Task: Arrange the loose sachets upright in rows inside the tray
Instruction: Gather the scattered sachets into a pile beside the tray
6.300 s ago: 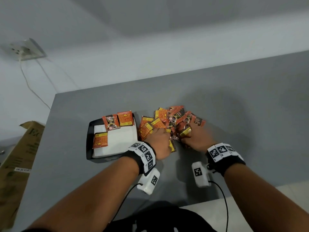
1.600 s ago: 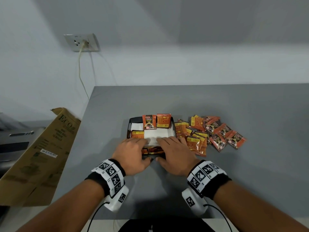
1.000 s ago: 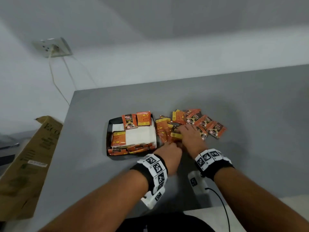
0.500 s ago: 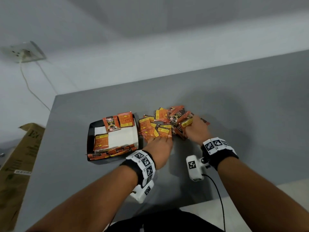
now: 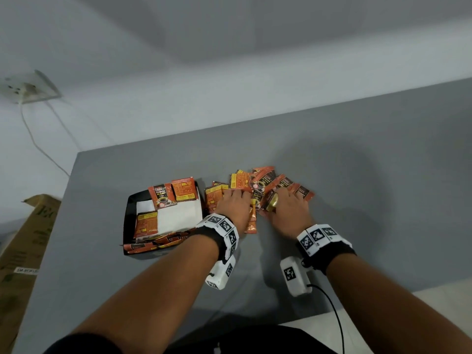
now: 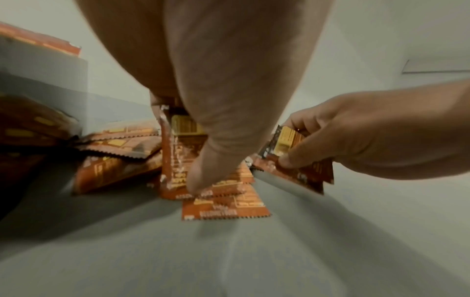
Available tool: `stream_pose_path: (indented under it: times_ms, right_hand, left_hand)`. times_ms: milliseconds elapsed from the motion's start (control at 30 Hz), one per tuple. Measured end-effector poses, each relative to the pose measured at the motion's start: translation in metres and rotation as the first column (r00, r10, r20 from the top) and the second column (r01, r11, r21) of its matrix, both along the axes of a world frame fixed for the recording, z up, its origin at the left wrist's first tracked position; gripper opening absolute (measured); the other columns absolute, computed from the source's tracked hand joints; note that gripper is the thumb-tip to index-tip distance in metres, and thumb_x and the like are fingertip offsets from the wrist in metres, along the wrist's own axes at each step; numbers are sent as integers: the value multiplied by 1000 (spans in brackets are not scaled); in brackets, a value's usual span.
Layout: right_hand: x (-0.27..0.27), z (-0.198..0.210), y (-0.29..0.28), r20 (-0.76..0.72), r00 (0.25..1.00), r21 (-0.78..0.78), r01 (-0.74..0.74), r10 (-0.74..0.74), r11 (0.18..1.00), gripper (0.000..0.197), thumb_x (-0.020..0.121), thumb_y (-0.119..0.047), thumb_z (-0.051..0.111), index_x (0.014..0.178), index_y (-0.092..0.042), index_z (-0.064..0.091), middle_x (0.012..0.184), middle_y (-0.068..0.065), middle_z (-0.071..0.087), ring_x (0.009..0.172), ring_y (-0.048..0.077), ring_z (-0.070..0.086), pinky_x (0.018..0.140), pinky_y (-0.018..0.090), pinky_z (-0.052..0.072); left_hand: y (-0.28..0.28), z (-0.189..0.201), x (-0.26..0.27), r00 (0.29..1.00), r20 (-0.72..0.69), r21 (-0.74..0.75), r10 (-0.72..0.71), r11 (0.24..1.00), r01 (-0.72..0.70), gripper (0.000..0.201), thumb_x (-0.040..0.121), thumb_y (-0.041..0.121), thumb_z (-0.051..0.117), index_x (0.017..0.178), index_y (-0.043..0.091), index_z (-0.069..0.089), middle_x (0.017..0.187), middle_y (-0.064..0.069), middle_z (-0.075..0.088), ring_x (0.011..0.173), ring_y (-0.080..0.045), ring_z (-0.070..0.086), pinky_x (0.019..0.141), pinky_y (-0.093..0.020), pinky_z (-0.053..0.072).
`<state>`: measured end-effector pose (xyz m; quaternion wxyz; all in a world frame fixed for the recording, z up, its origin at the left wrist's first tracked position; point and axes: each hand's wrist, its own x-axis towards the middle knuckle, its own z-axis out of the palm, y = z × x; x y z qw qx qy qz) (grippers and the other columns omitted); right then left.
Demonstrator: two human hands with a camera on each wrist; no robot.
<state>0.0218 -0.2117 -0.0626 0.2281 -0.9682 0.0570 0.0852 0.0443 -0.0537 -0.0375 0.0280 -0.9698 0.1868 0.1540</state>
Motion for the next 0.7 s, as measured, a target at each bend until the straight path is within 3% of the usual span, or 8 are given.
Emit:
stream_pose_path:
  times_ms: [133,233,300,367,467,533,700]
  right_hand:
    - [20,12,-8,39,999,151,-31,25,988,45,82,-44,69,115,-18,50,110,2,57,106,26,55,94,42,47]
    - [51,10,-7,26,1000,169,6,-11,986,51,77,-61,64,109,-22,56,103,-3,61,97,19,57,89,38,51]
    - [78,-28,-16,-10,1000,128,-3,5,992,60,69,-72,57,104,-23,60,97,-4,66,91,19,63,87,38,55]
    - [90,-37,-10,-72,997,94,-2,9,996,69,65,-77,54,109,-24,59,102,-3,67,97,23,65,90,41,55]
    - [77,-8,9,-93,995,17,45,-43,999,72,79,-56,73,132,-13,47,127,10,56,121,32,53,103,44,45]
    - [75,-7,11,-93,992,-16,78,-80,997,76,83,-49,75,137,-8,41,136,16,48,127,34,45,107,43,39]
    - [70,-6,9,-71,995,43,68,-64,997,68,83,-37,78,130,-10,38,129,15,53,122,33,49,101,46,45]
  left_hand:
    - [5,4,0,995,78,62,-57,997,52,47,93,15,48,139,13,40,141,-11,46,131,-32,37,110,-48,32]
    - [6,7,0,998,58,112,-28,994,21,47,90,26,52,134,13,43,138,-11,46,129,-31,36,108,-46,31]
    - [5,8,3,998,45,104,35,994,-39,52,86,32,55,133,12,44,138,-12,45,129,-32,36,108,-46,32]
    - [4,10,12,990,48,53,132,990,-134,53,86,36,53,132,12,46,138,-13,46,130,-33,37,108,-46,33]
    - [6,11,28,972,8,72,236,969,-235,59,86,42,55,134,8,46,139,-15,47,129,-34,41,107,-47,35]
    - [9,7,36,961,-34,141,274,953,-266,64,85,44,59,135,7,44,138,-17,47,127,-35,43,104,-46,38]
    - [6,-3,36,957,-59,296,285,920,-256,61,87,30,62,139,7,40,136,-18,43,123,-35,46,99,-46,44]
